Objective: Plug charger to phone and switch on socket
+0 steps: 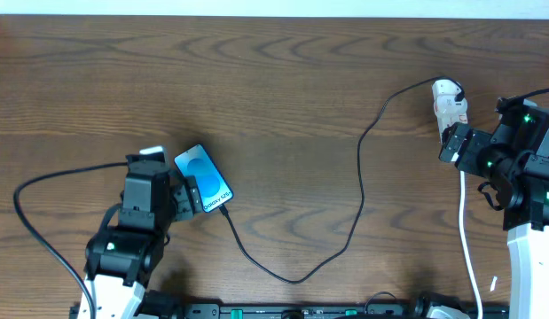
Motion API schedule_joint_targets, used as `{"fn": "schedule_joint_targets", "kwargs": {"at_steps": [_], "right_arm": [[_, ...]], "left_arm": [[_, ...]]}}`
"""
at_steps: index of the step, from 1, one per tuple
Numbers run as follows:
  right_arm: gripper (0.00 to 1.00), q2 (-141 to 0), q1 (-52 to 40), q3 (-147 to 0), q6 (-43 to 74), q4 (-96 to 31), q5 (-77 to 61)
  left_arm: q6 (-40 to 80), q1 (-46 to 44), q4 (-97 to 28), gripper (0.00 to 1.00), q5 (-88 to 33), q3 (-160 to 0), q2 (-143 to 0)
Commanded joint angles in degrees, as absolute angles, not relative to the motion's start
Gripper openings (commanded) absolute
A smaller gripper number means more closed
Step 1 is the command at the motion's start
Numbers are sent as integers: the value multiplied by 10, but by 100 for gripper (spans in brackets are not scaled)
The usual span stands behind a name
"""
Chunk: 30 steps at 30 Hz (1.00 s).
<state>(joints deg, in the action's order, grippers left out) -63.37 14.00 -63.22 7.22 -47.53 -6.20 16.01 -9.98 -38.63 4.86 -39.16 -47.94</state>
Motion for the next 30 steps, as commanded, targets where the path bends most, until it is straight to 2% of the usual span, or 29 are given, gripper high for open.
{"fn": "schedule_joint_targets", "kwargs": {"at_steps": [1, 9, 23, 30], "right_arm": [[99, -634, 138, -630, 79, -476, -57], [99, -634, 138, -630, 79, -476, -57], [99, -634, 138, -630, 79, -476, -57], [99, -634, 138, -630, 79, -476, -57]], "left_arm": [[149, -101, -389, 86, 56, -382, -452], [148, -101, -361, 86, 58, -375, -387], [149, -101, -170, 86, 71, -261, -327], [149, -101, -155, 86, 71, -215, -275]]}}
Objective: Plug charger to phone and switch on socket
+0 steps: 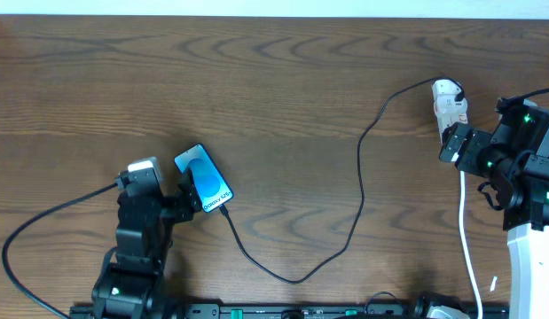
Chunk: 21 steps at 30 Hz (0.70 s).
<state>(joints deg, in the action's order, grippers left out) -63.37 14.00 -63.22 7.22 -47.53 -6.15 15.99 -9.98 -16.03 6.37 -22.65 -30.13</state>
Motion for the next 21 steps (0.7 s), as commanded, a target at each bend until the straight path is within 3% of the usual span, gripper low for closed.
{"fn": "schedule_joint_targets", "kwargs": {"at_steps": [1, 21], "right_arm": [[99, -634, 138, -630, 79, -476, -57], [99, -634, 138, -630, 79, -476, -57]], "left_arm": [[149, -101, -155, 87, 71, -210, -265], [149, -100, -35, 86, 71, -113, -190]]}}
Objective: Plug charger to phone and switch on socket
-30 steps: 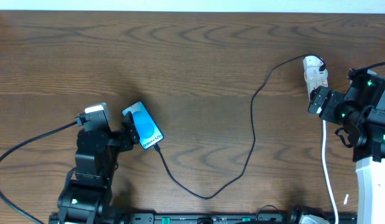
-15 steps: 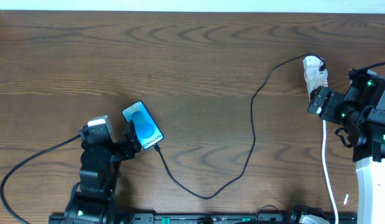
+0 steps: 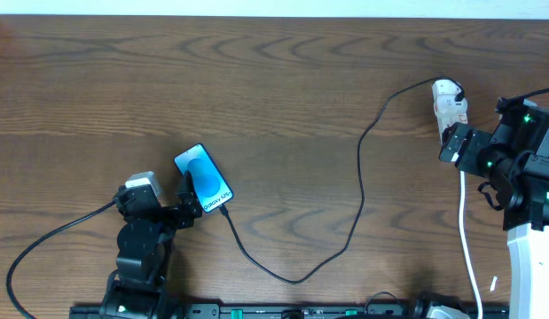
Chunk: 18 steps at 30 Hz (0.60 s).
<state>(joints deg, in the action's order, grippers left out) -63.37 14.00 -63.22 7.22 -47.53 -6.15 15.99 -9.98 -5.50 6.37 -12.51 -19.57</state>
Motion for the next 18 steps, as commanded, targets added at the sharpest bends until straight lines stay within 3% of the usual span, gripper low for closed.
{"fn": "schedule_joint_targets", "kwargs": {"at_steps": [1, 18], "right_arm": [[99, -634, 138, -630, 79, -476, -57], [99, -634, 138, -630, 79, -476, -57]], "left_arm": [[149, -100, -29, 86, 71, -110, -189], [165, -77, -21, 86, 67, -68, -110]]}}
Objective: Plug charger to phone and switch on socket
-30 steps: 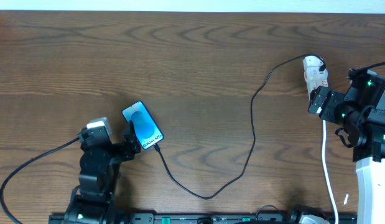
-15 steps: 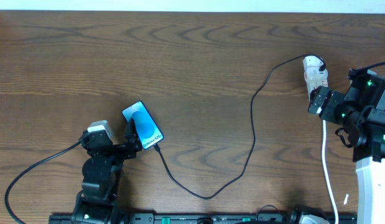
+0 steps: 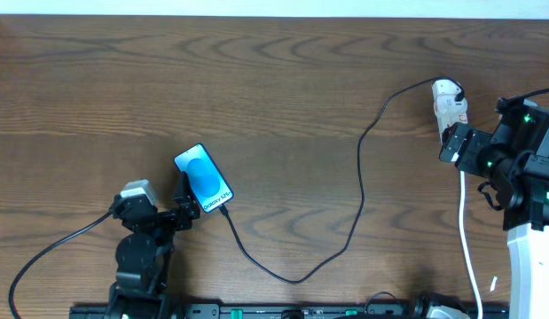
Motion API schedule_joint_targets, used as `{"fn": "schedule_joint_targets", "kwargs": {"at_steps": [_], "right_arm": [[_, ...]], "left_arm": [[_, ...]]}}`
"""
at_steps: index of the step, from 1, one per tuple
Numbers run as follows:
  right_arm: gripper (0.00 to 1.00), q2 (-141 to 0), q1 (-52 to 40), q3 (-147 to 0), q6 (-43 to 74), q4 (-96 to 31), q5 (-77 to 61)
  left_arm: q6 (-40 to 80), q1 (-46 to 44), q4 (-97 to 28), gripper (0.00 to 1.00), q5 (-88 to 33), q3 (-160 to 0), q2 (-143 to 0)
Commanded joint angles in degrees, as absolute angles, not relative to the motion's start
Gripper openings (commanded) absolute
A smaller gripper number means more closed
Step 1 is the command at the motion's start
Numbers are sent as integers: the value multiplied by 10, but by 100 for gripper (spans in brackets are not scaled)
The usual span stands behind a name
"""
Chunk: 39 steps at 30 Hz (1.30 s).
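Note:
A phone point(image 3: 203, 178) with a lit blue screen lies face up at the left of the table. A black charger cable point(image 3: 296, 278) is plugged into its lower end and loops right and up to a white socket point(image 3: 448, 99) at the far right. My left gripper point(image 3: 184, 204) sits just off the phone's lower left edge, its fingers spread and nothing between them. At the socket's near end is my right gripper point(image 3: 451, 142), which covers that end; how its jaws stand is hidden.
A white lead point(image 3: 466, 232) runs from the socket down toward the front edge beside the right arm. The left arm's black cable point(image 3: 52, 239) trails left across the table. Bare dark wood fills the middle and back.
My left arm has drawn back a little toward the front edge, its gripper still beside the phone. The phone, cable, socket and right arm are as they were.
At first my left gripper was close against the phone's lower left side, the cable in the phone. At each later moment the left arm stood further back toward the front edge, the phone staying put. The right gripper stayed at the socket throughout.

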<state>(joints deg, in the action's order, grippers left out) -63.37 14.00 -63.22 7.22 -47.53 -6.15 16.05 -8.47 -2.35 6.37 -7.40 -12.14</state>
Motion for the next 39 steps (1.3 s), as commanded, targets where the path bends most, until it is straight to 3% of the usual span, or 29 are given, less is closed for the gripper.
{"fn": "schedule_joint_targets", "kwargs": {"at_steps": [1, 39], "right_arm": [[99, -634, 138, -630, 79, -476, -57], [99, -634, 138, -630, 79, -476, -57]], "left_arm": [[167, -76, -20, 86, 67, -67, -110], [181, -69, 29, 86, 67, -2, -1]]}}
